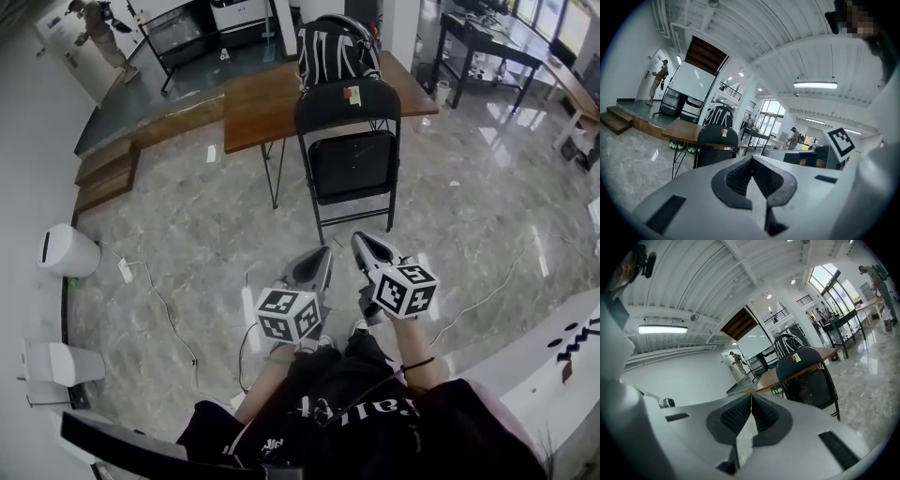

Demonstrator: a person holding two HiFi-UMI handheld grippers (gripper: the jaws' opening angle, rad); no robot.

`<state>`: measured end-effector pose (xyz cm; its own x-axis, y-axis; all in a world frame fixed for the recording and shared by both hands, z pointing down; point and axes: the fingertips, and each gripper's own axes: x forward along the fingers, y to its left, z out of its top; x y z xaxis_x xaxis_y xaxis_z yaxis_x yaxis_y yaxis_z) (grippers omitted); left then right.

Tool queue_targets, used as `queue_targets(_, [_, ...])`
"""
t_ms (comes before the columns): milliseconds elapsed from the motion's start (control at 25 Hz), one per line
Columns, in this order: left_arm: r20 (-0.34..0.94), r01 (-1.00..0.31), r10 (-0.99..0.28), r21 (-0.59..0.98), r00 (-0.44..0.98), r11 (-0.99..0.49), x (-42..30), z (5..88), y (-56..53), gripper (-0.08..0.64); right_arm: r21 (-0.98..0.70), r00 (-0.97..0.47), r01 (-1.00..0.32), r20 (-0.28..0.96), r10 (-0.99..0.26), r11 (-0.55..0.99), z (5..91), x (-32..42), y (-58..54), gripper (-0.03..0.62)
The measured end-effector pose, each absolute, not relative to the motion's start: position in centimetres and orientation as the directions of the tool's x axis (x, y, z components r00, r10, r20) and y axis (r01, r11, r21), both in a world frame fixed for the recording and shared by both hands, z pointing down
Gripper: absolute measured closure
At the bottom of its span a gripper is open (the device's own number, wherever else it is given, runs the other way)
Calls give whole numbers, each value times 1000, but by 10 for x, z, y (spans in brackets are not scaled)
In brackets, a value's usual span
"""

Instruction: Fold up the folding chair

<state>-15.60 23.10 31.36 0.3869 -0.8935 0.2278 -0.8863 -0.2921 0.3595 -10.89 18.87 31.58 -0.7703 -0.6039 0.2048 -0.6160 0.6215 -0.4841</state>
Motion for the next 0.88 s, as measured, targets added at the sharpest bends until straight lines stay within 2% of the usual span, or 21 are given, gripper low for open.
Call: queue_targets(880, [256, -886, -883, 362, 394, -291, -160, 326, 235, 557, -483, -770, -621, 226, -597, 618, 322, -117, 200, 577])
